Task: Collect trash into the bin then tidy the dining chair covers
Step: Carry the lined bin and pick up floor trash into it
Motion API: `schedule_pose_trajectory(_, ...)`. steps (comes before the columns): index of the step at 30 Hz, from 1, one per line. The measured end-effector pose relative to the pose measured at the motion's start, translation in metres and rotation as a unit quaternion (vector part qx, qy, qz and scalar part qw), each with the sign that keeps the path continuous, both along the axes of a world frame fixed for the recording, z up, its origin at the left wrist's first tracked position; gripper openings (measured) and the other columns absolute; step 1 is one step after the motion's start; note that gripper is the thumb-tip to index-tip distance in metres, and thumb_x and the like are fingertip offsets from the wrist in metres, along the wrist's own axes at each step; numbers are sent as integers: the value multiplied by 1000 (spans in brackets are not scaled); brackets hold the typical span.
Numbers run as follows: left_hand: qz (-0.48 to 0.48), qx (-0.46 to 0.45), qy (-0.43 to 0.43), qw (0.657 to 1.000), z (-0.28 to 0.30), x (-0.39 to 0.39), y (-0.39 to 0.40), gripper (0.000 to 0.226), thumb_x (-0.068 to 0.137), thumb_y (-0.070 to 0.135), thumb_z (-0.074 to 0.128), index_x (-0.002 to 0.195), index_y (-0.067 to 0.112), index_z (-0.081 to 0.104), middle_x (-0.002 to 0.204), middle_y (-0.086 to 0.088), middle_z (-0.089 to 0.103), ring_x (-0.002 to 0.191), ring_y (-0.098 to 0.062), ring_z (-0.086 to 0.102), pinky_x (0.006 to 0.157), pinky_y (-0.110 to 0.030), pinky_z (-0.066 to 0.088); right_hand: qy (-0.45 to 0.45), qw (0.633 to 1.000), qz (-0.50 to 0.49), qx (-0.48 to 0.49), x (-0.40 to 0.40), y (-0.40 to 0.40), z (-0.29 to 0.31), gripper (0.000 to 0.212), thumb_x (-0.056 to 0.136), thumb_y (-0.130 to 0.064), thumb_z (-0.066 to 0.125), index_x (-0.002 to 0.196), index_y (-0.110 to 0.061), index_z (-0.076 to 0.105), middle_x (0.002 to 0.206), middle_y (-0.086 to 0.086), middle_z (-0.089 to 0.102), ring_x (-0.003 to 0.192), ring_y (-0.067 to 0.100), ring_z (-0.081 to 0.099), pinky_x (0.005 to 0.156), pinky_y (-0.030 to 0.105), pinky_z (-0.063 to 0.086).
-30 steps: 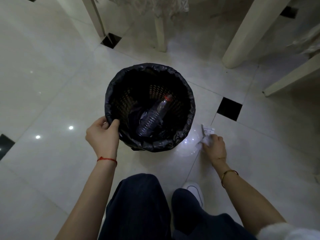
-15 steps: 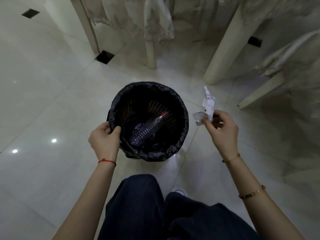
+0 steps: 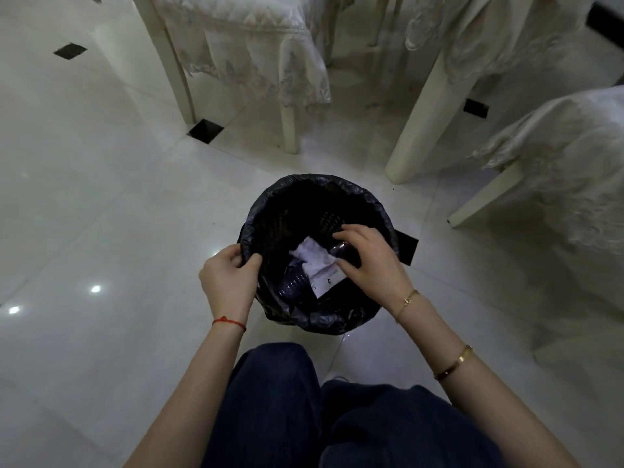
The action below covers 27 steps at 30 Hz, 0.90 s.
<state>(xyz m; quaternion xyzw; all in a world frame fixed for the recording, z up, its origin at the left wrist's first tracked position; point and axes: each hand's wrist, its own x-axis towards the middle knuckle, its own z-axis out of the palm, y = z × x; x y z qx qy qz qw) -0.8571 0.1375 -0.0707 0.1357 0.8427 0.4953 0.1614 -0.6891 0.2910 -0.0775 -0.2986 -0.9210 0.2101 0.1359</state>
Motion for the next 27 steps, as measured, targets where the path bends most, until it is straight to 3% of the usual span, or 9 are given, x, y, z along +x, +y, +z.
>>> schedule_pose_trajectory(4,6,2,-9,1000,-2,-4,0,7,71,16,65,72,10,68,61,-11,67,57,-20,57,65,-43,55,80,985,-129,79,17,13,8,47,84,-22,68,128,-12,54,127,5,56,118,23,46,105,31,35)
schedule_pose_trajectory(7,15,3,-20,1000,3,-9,1,9,70,20,65,70,11,67,63,-13,68,59,-21,59,67,-48,57,71,973,-220,-20,26,25,3,51,86,-28,68,131,-12,51,128,5,55,120,23,45,102,23,30)
schedule_pose_trajectory(9,19,1,-31,999,13,-11,4,5,71,18,66,66,19,67,62,-9,69,62,-28,65,69,-47,57,76,964,-232,-105,28,30,1,47,85,-30,68,127,-12,56,122,3,61,114,19,54,97,20,40)
schedule_pose_trajectory(13,22,-8,-40,999,51,-12,5,10,68,22,63,71,14,68,61,-10,69,60,-30,63,69,-49,57,109,940,-250,-203,25,22,34,31,86,-20,67,116,-12,63,95,-10,62,90,8,61,68,-3,39)
schedule_pose_trajectory(15,19,-15,-50,998,84,-8,2,5,69,20,63,69,18,67,62,-11,69,61,-30,63,70,-51,57,122,931,-260,-224,28,14,65,29,87,-16,66,116,-11,63,95,-10,62,84,0,59,66,-3,39)
schedule_pose_trajectory(19,16,-31,-65,997,171,1,-7,19,68,20,63,60,38,65,65,-10,70,72,-38,67,73,-49,57,141,916,-277,-255,44,-4,145,31,88,-16,65,119,-15,61,105,-8,66,86,-9,59,66,0,43)
schedule_pose_trajectory(22,-10,-45,-62,997,245,13,-14,13,69,21,63,63,32,64,64,-11,69,72,-38,66,73,-48,57,151,905,-296,-267,65,-24,215,31,88,-17,65,120,-16,62,106,-9,67,88,-11,60,69,2,44)
schedule_pose_trajectory(25,-37,-54,-49,997,321,29,-27,16,72,17,63,66,31,64,63,-8,69,62,-30,63,72,-39,57,163,893,-318,-273,90,-50,290,30,88,-19,66,118,-18,63,107,-8,68,93,-3,62,73,6,47)
schedule_pose_trajectory(27,-55,-50,-45,996,373,42,-38,17,74,14,65,70,30,65,62,-2,70,59,-13,59,69,-31,53,175,886,-333,-271,110,-70,343,29,88,-19,66,117,-19,63,106,-9,68,94,-2,62,76,9,49)
